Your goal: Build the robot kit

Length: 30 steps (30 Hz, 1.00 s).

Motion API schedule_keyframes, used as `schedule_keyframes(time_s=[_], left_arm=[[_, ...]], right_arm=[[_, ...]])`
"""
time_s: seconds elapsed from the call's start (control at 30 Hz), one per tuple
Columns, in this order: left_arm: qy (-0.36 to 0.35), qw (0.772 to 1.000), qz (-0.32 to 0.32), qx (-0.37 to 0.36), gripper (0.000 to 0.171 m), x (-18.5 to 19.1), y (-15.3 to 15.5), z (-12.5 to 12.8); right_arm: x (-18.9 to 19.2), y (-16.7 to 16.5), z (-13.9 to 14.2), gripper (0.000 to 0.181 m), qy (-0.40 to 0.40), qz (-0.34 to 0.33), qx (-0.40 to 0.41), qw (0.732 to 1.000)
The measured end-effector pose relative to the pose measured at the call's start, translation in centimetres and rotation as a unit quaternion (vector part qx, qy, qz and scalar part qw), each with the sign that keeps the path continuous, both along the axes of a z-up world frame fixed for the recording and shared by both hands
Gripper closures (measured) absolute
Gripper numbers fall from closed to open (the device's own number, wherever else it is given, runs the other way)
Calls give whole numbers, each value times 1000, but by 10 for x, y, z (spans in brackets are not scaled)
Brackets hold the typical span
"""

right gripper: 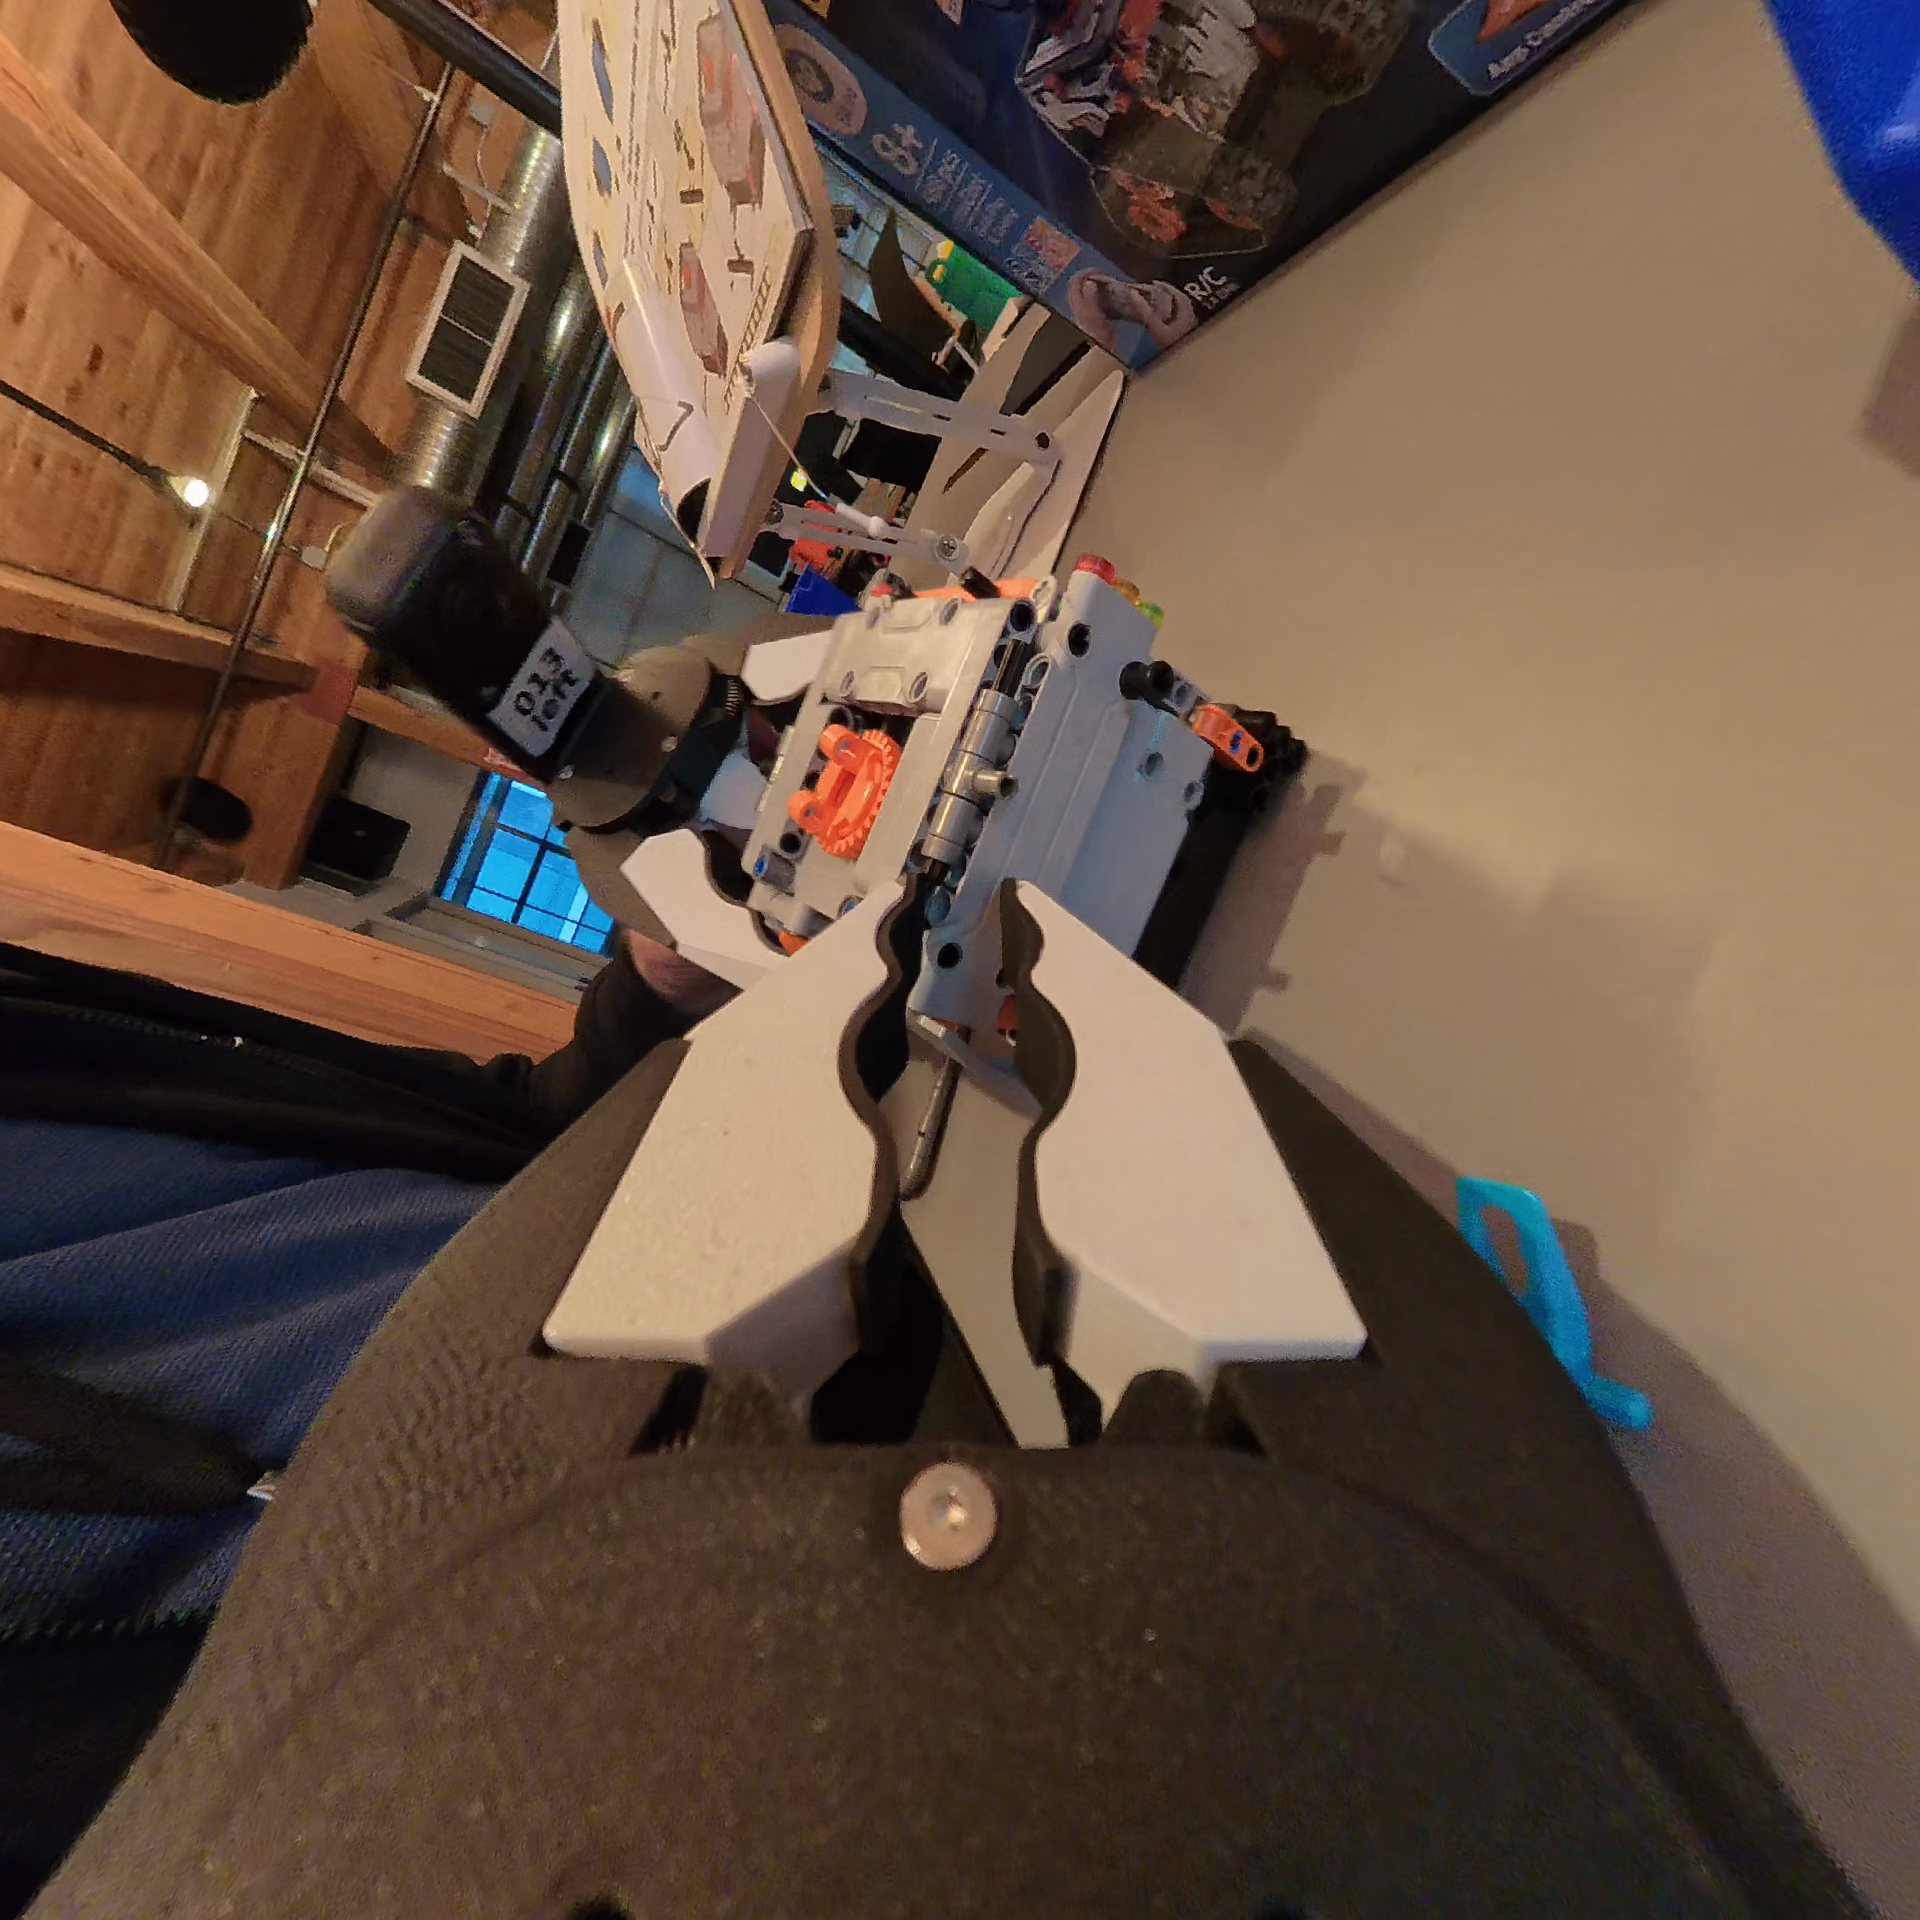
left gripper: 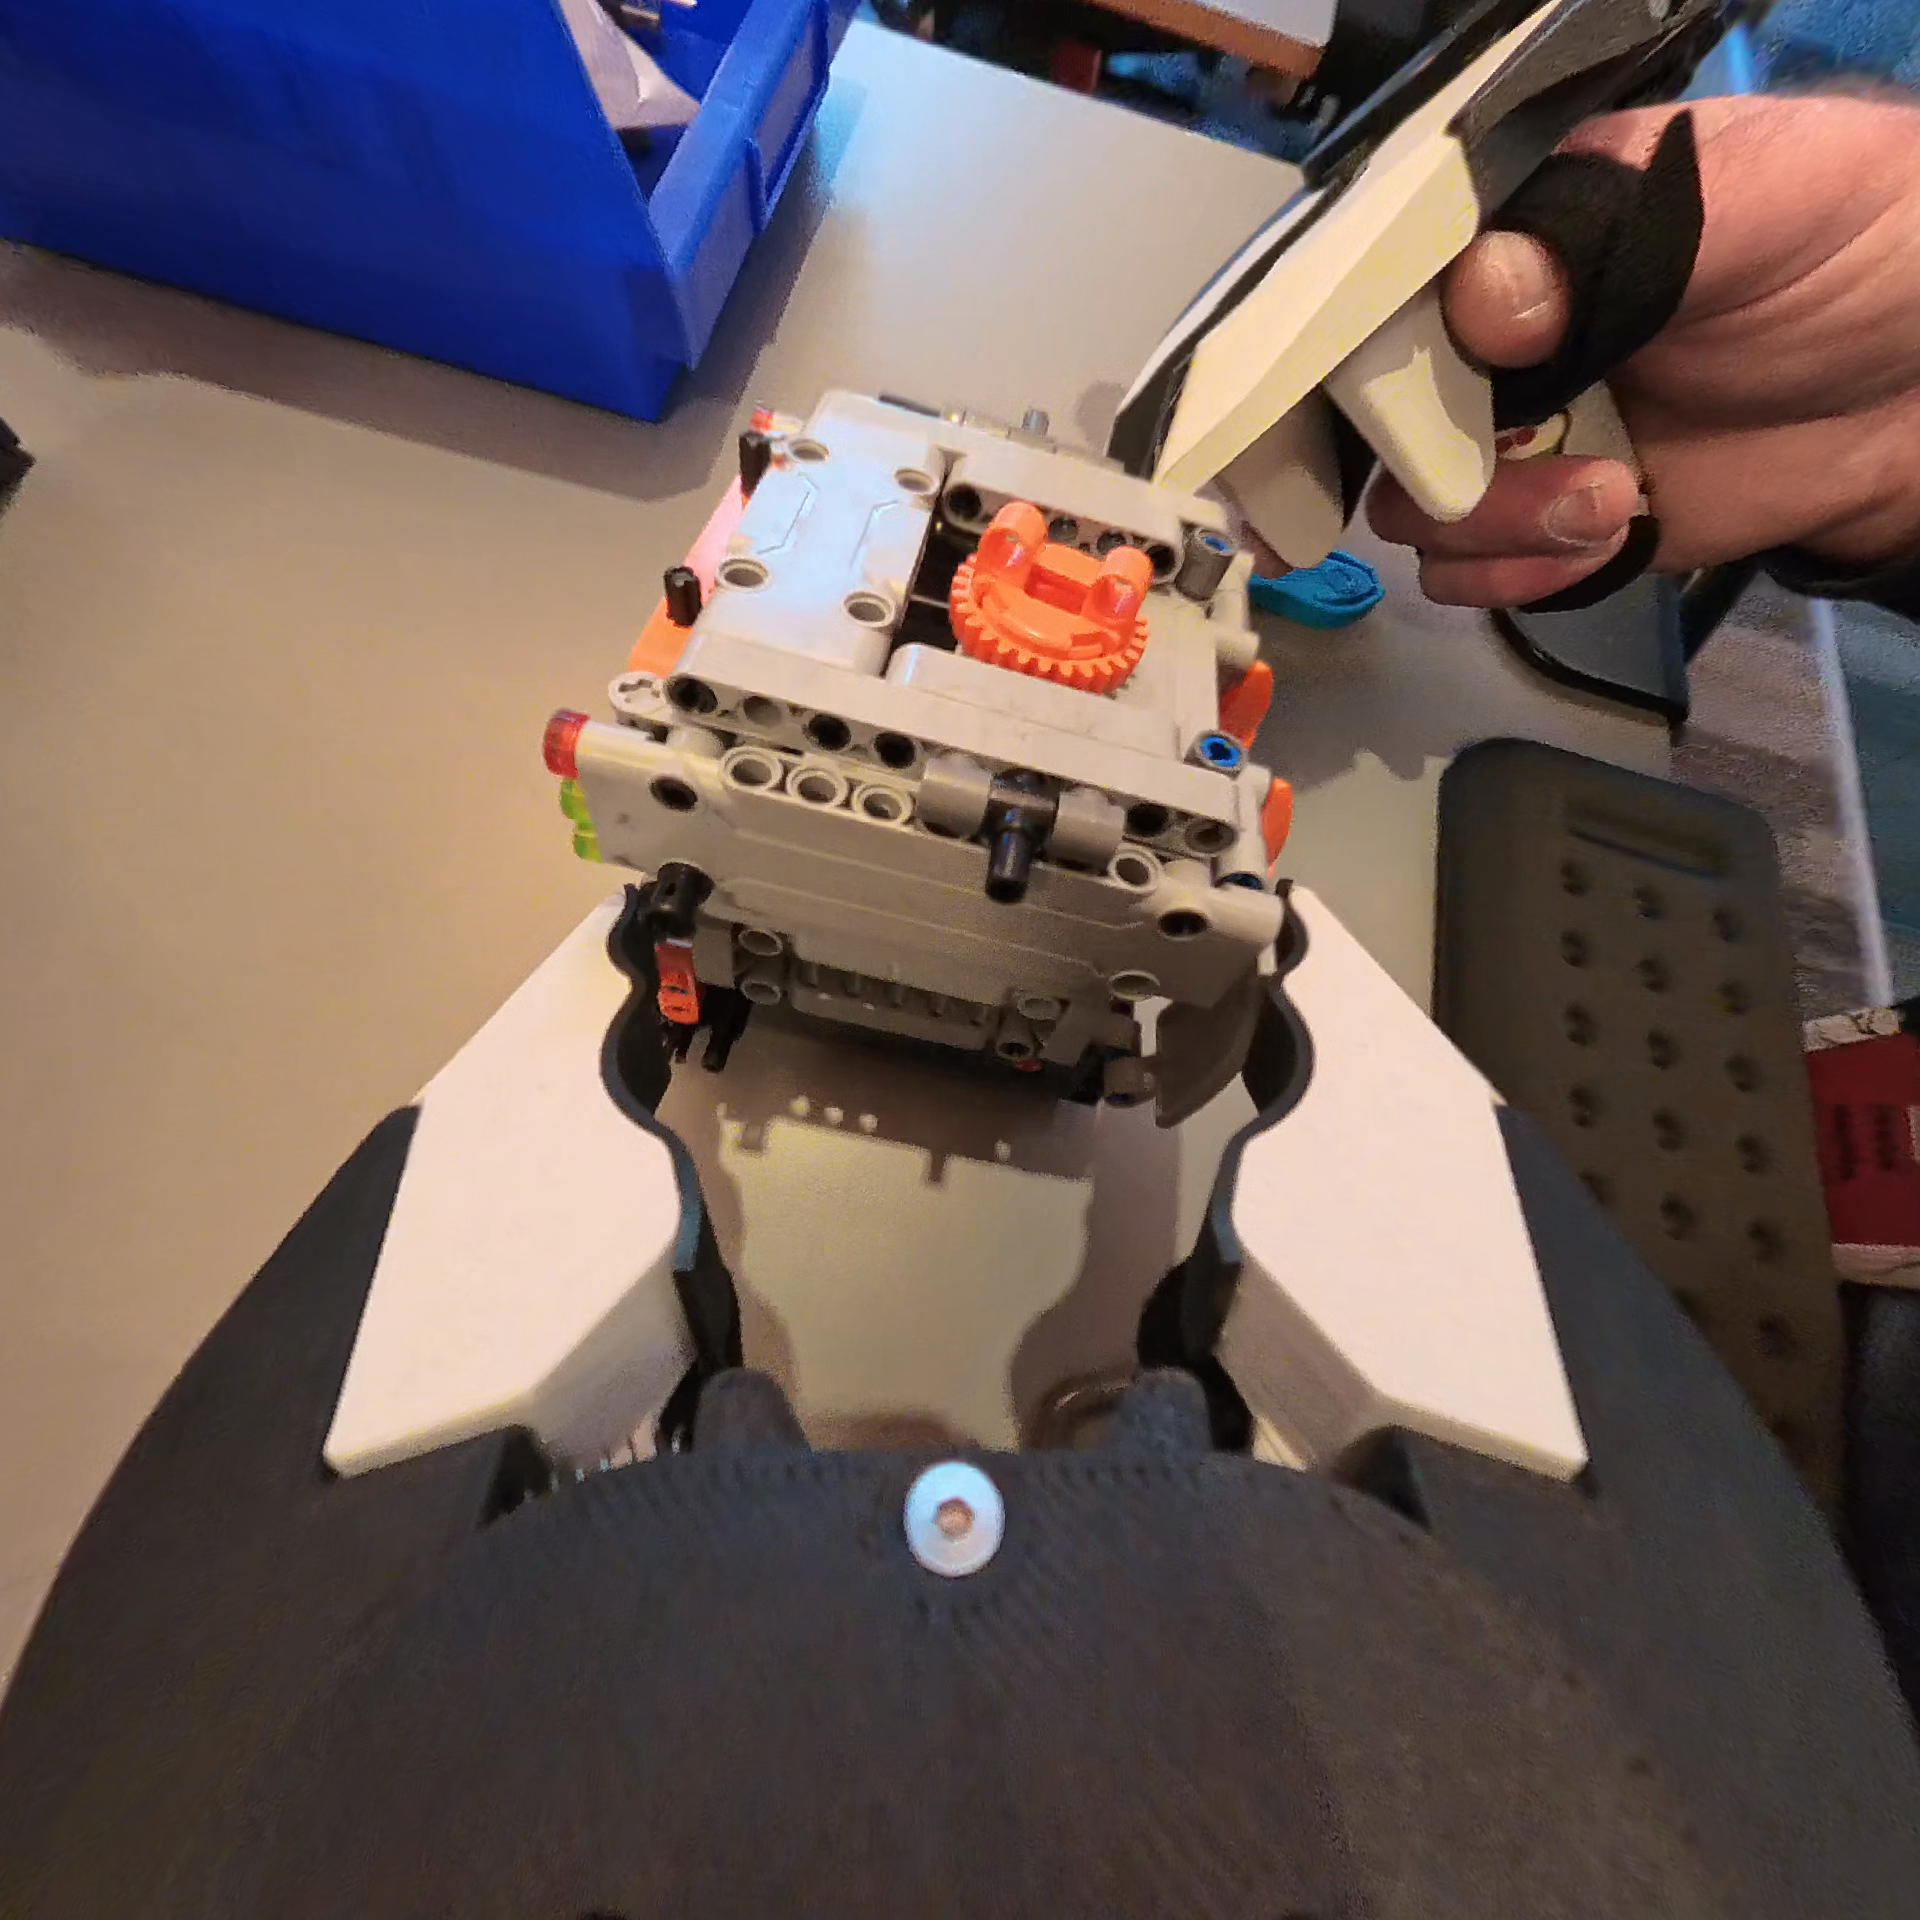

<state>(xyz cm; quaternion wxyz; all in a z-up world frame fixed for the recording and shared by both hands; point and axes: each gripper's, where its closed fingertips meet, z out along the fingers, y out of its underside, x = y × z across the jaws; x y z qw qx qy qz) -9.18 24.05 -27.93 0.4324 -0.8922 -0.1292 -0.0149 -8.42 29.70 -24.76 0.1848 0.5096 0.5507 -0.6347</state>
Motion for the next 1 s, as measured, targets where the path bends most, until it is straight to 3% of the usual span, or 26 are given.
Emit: schedule_keyframes(time_s=[0.33, 1.0], left_arm=[[33, 998, 20, -39, 59, -4, 9, 11], [22, 999, 49, 3, 59, -7, 0, 10]], right_arm=[[-1, 11, -13, 175, -19, -11, 20, 1000], [-7, 1, -6, 177, -8, -3, 32, 999]])
